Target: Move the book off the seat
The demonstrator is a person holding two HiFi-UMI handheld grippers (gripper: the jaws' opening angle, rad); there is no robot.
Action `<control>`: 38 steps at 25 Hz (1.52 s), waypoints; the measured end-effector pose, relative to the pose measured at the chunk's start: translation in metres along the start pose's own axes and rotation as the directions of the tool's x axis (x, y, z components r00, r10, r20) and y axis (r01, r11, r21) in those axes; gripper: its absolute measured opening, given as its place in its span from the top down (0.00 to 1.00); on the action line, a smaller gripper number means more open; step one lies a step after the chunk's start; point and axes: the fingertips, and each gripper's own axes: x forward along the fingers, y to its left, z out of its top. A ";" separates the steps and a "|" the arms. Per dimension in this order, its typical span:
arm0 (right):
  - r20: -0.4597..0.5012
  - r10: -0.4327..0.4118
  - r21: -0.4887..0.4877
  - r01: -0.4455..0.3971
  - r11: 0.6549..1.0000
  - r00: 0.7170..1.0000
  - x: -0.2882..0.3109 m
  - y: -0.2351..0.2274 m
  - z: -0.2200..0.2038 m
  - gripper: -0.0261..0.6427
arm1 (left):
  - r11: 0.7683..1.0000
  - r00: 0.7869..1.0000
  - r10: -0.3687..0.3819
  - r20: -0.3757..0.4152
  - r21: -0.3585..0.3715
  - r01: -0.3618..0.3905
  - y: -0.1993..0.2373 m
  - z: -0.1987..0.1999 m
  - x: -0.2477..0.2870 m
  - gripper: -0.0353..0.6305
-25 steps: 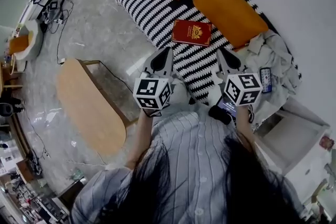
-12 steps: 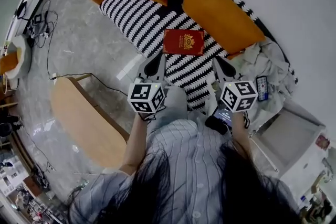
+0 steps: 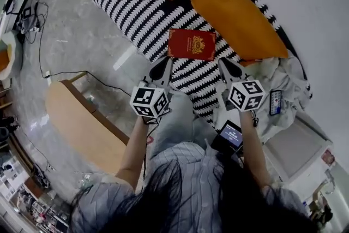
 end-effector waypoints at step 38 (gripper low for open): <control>-0.305 -0.154 0.352 0.262 0.899 0.940 0.203 -0.201 -0.208 0.62 | 0.959 0.837 -0.041 -0.545 -0.256 -0.120 0.197 -0.257 0.191 0.62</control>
